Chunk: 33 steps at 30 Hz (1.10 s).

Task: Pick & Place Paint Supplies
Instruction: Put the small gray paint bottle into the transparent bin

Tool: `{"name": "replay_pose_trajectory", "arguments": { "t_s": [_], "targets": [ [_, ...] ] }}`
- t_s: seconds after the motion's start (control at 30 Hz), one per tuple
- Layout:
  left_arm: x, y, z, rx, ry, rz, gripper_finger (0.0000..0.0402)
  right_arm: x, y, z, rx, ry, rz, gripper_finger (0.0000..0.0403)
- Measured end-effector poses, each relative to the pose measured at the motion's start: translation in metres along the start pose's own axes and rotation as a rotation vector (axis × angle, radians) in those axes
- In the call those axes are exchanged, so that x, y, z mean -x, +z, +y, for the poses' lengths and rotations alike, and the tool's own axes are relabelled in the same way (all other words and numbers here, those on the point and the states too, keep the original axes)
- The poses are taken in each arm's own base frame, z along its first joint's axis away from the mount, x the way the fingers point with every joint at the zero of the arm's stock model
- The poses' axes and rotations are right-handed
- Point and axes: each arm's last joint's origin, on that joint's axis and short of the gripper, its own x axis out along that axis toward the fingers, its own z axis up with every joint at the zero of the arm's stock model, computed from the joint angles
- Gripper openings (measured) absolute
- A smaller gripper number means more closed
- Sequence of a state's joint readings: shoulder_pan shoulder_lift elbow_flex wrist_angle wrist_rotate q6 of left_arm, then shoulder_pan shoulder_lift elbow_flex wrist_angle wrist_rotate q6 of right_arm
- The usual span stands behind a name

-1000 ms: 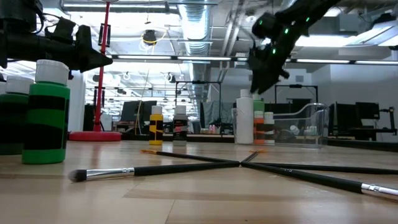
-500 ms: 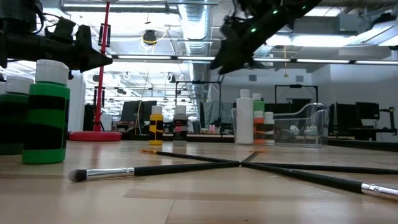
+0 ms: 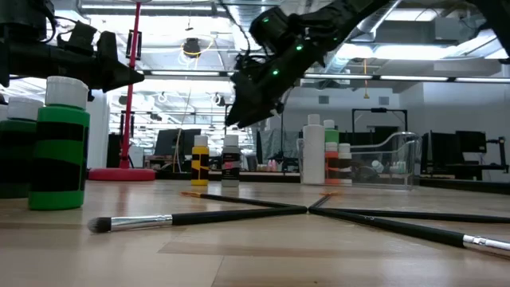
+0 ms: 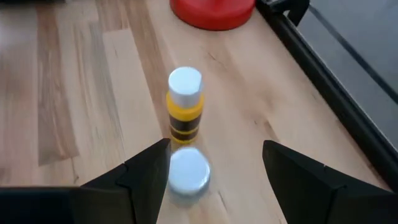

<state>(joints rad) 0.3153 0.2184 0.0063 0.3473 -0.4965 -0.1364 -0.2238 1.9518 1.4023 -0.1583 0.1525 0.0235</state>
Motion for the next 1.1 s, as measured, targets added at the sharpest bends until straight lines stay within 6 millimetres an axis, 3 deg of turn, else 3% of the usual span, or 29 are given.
{"name": "replay_pose_trajectory", "arguments": {
  "t_s": [0.23,0.93,1.1],
  "targets": [
    [0.000,0.000,0.000,0.001,0.000,-0.002,0.0008,-0.014,0.001,0.003,0.006,0.030,0.072,0.0251],
    [0.000,0.001,0.000,0.007,-0.002,-0.012,0.0008,-0.018,-0.010,0.000,0.005,0.039,0.111,0.0249],
    [0.000,0.001,0.000,0.007,-0.002,-0.013,0.0008,-0.018,-0.009,0.000,0.012,0.039,0.104,0.0229]
  ]
}}
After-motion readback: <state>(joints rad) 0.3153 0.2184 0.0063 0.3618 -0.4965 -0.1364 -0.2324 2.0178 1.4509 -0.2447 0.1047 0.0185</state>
